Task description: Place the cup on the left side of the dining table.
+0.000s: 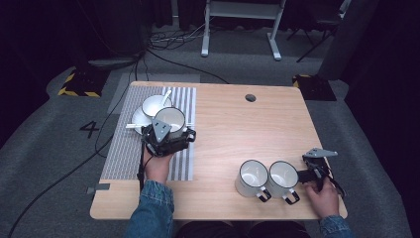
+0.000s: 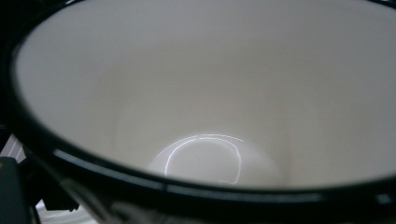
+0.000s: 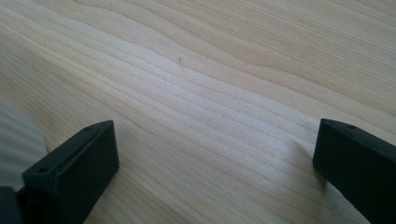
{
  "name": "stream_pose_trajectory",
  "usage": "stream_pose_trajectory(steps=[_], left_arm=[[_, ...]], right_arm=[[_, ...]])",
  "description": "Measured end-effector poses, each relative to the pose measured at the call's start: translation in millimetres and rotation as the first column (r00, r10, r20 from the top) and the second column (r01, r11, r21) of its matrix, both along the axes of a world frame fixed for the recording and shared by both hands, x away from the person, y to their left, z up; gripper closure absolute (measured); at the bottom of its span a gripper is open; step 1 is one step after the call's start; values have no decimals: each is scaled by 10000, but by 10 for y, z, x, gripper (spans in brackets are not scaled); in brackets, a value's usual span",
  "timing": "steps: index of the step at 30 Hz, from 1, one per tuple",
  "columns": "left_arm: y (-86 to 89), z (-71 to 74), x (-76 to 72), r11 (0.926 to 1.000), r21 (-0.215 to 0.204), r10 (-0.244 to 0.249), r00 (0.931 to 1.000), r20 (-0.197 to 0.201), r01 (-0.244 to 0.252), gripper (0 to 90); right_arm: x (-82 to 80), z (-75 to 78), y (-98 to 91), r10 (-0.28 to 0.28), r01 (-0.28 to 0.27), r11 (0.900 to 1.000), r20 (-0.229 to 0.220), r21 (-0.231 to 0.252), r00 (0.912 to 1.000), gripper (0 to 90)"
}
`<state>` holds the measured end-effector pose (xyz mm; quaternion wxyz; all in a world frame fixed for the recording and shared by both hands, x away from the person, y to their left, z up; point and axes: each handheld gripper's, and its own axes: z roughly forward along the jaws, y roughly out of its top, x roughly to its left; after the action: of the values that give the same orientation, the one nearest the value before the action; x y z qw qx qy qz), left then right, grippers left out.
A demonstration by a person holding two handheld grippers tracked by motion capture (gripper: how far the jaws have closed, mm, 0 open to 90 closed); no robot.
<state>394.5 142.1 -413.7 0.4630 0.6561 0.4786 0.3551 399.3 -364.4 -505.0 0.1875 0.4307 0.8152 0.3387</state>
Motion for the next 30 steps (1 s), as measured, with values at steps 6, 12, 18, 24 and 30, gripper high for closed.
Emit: stream_pose_trajectory(steps=[6,12,18,24,30], left_arm=[[45,-139,185,9997,-215,108,9978,-653,-122,32],[120,-291,358,9991,-366,155,9860,-1658,-218,32],[92,-429,484,9998,58,219,9703,-2410,-211,32],[16,-443,500,9982,606,181,9699,-2426,-34,32],[-60,-516,509,9969,721,-91,9613,-2752,301,32]], right_arm=[[0,0,0,-2,2,10000,3,-1,10000,3],[1,0,1,-22,22,10000,6,-2,10000,3],[2,-1,2,-35,35,10000,12,-10,10000,3],[3,-1,5,-76,76,10000,9,10,10000,3],[3,-1,5,-78,78,10000,10,14,10000,3]])
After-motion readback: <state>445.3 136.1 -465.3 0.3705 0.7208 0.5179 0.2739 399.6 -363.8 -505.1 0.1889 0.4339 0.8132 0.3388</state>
